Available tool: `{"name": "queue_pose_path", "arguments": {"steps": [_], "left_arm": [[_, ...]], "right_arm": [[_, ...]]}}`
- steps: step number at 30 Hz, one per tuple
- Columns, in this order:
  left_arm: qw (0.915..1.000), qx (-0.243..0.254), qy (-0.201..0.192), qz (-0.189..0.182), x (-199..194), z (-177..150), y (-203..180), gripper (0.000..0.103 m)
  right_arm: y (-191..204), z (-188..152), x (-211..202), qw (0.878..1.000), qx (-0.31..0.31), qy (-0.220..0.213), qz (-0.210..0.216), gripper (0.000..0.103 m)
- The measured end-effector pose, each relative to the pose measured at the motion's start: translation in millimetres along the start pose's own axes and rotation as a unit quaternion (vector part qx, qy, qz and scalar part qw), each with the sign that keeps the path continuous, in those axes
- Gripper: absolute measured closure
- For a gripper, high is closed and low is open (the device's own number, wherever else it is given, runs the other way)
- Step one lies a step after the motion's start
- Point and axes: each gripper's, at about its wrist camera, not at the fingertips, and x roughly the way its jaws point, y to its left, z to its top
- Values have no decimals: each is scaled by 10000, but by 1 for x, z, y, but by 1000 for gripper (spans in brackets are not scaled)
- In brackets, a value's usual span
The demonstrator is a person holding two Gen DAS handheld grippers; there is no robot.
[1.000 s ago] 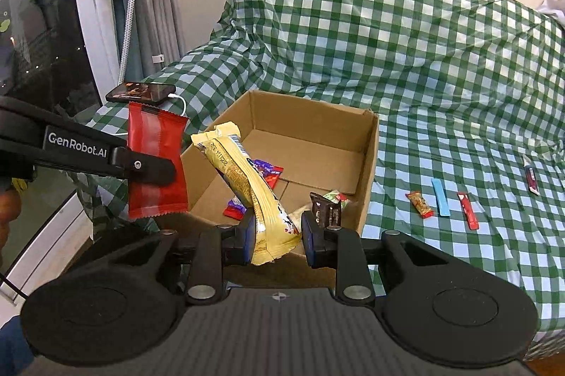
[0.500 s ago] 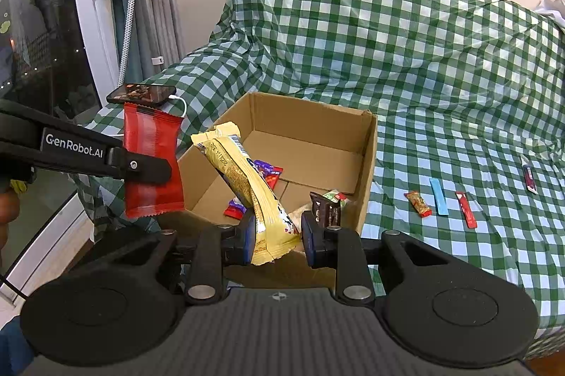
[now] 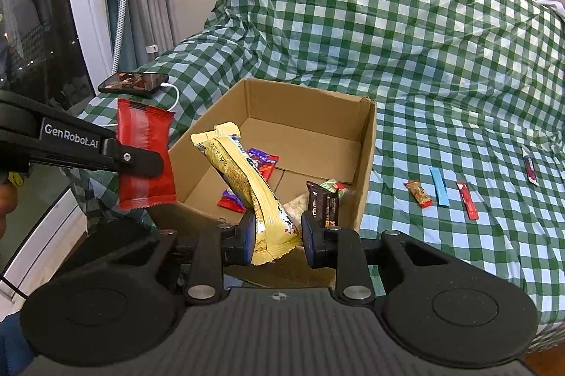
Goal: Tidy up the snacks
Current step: 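Carry the yellow snack bar and red packet over the box with both tools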
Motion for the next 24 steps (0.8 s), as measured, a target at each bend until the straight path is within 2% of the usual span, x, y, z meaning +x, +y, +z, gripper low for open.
{"name": "queue_pose_path", "arguments": {"steps": [11,24], "left_arm": [[9998,-124,-16,130,18,18,12,96],[9994,-181,166,224,58,40,18,96]], "right_arm": [[-4,9,20,9999,31,47,-90,75],[-11,23,61,9996,86,239,-125,75]]}}
